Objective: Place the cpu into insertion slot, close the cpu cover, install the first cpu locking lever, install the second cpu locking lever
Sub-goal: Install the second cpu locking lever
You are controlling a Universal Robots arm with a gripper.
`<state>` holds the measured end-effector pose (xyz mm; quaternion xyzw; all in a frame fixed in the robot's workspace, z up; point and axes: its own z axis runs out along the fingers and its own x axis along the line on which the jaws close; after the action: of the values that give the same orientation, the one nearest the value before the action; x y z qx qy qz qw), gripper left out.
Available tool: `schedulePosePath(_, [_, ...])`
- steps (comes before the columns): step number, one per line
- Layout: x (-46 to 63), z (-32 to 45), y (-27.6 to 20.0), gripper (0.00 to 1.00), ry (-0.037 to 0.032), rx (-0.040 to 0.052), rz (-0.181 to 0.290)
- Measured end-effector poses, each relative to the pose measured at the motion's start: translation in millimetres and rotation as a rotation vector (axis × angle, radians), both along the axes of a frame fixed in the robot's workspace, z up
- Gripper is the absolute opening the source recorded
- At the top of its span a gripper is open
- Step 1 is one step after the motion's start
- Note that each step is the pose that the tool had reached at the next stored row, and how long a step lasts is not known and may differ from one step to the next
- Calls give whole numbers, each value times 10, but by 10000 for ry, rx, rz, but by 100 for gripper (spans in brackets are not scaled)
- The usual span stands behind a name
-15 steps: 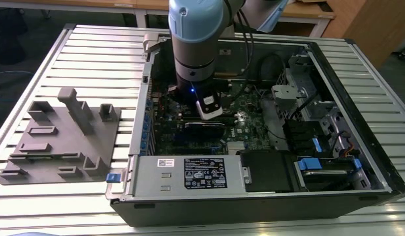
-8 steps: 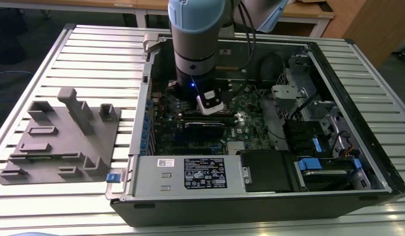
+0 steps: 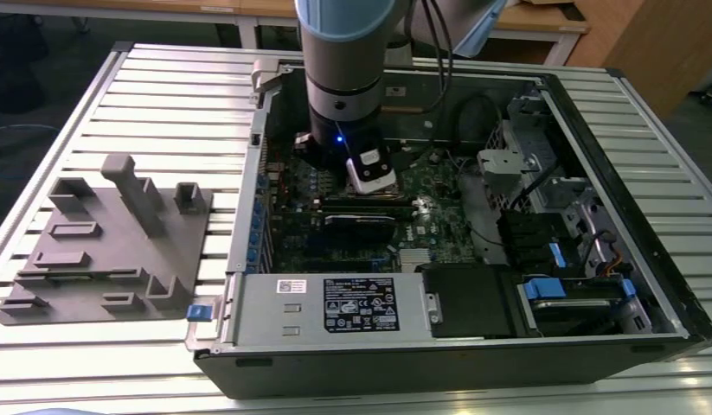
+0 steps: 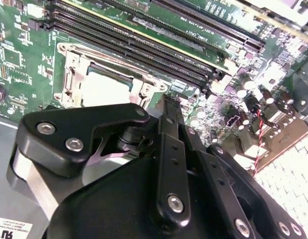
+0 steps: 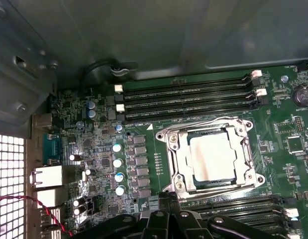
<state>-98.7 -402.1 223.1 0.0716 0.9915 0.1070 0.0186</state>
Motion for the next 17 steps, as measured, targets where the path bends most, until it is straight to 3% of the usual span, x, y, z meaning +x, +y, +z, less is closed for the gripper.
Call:
schedulePosePath(3, [35, 1, 0, 11, 1, -9, 0])
schedulePosePath(11, [305, -1, 18, 11, 1, -137, 0])
schedulePosePath(14, [360, -3, 64, 11, 1, -250, 0])
schedulePosePath(17, [398, -4, 128, 11, 0, -443, -1])
